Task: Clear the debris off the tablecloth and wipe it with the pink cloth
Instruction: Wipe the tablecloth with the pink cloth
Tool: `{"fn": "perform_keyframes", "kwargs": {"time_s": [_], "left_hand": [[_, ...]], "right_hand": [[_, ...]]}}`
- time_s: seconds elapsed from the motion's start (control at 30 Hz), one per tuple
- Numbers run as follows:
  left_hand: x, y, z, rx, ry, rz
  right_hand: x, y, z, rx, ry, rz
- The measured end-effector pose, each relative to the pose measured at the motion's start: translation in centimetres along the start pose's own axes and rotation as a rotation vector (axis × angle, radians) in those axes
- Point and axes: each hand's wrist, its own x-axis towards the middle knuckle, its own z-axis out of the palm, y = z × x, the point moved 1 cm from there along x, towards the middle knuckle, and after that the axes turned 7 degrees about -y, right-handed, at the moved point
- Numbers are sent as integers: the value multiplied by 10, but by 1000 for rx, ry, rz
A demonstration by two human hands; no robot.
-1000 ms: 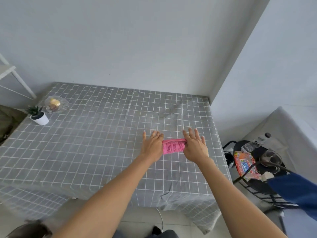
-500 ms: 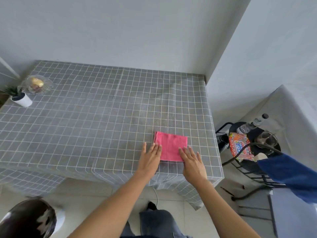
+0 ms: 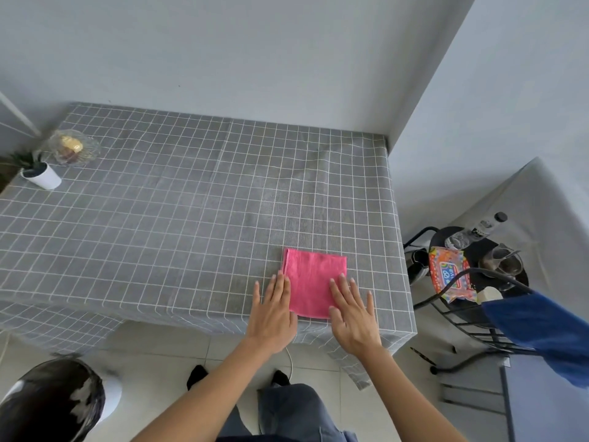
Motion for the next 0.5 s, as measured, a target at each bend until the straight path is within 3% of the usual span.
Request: {"fn": "perform_keyframes", "kwargs": {"time_s": [0.07,0.23,0.5], "left_hand": [[6,2,-8,-68,54,10],[35,5,-17,-97,112,38],[60,-17,-3,-65,-12,15]], "right_hand": [[8,-2,-5,89,67,28],[36,-11,-4,-24,61,85],[48,-4,9,-27,85,150]]}}
